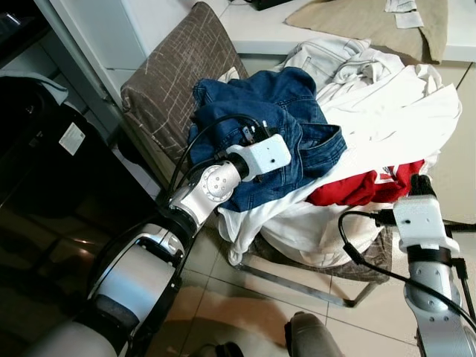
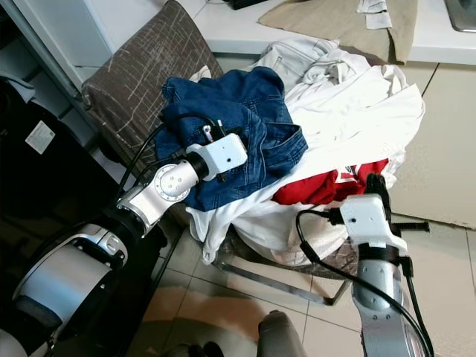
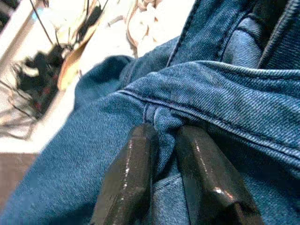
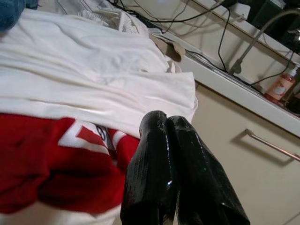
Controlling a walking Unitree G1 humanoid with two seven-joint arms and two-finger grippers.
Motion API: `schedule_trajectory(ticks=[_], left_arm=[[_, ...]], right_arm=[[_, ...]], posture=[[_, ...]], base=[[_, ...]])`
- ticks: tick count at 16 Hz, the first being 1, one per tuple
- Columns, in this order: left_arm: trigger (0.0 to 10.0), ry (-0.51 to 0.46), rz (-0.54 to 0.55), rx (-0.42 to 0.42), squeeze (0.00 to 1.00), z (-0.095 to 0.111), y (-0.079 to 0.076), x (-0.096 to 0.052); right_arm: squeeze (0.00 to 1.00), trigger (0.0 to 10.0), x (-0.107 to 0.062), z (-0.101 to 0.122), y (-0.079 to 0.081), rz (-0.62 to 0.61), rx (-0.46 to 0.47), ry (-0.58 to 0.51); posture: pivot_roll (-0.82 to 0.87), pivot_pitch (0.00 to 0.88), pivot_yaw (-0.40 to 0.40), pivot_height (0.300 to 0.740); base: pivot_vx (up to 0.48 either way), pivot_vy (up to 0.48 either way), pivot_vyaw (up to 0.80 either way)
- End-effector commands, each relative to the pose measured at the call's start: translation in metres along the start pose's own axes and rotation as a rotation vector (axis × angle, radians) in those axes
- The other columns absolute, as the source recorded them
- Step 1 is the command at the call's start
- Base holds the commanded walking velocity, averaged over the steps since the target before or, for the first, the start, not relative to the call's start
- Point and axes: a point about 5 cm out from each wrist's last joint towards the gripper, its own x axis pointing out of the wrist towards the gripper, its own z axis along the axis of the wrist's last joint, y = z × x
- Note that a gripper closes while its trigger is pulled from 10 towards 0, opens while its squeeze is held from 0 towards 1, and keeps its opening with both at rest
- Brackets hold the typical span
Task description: Clothes washing
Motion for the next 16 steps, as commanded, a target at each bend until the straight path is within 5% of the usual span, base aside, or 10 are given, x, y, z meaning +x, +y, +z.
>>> schedule_trajectory(ticks=[1, 3, 4, 7, 8, 11, 12, 16], left_arm=[[0.0, 0.037, 0.026, -0.139, 0.0, -0.008, 0.005, -0.004], [0.0, 0.066, 0.088, -0.363, 0.0, -0.012, 0.012, -0.004], [0.0, 0.066, 0.088, -0.363, 0.0, -0.012, 0.012, -0.004], [0.0, 0.04, 0.176, -0.773, 0.0, -0.01, 0.022, -0.004], [0.0, 0.014, 0.194, -0.845, 0.0, -0.008, 0.025, -0.005], [0.0, -0.02, 0.211, -0.878, 0.0, -0.004, 0.029, -0.007], [0.0, -0.064, 0.216, -0.752, 0.0, 0.003, 0.034, -0.013], [0.0, -0.093, 0.214, -0.69, 0.0, 0.008, 0.039, -0.018]], right_arm=[[0.0, 10.0, 0.002, 0.004, 0.008, 0.029, 0.023, -0.018], [0.0, 10.0, 0.006, 0.006, 0.011, 0.032, 0.032, -0.03], [0.0, 10.0, 0.006, 0.006, 0.011, 0.032, 0.032, -0.03], [0.0, 10.0, 0.011, 0.007, 0.019, 0.042, 0.054, -0.036], [0.0, 10.0, 0.012, 0.007, 0.021, 0.047, 0.06, -0.037], [0.0, 10.0, 0.015, 0.007, 0.027, 0.062, 0.072, -0.033], [0.0, 10.0, 0.023, 0.011, 0.033, 0.084, 0.09, -0.045], [0.0, 10.0, 0.028, 0.014, 0.038, 0.104, 0.101, -0.058]], posture=[[-0.27, 0.105, 0.151, 0.723], [-0.26, 0.098, 0.148, 0.723], [-0.26, 0.098, 0.148, 0.723], [-0.22, 0.07, 0.136, 0.723], [-0.22, 0.07, 0.136, 0.723], [-0.21, 0.063, 0.131, 0.723], [-0.18, 0.051, 0.108, 0.723], [-0.15, 0.044, 0.09, 0.723]], base=[[0.0, 0.0, 0.0], [0.0, 0.0, 0.0], [0.0, 0.0, 0.0], [0.0, 0.0, 0.0], [0.0, 0.0, 0.0], [0.0, 0.0, 0.0], [0.0, 0.0, 0.0], [0.0, 0.0, 0.0]])
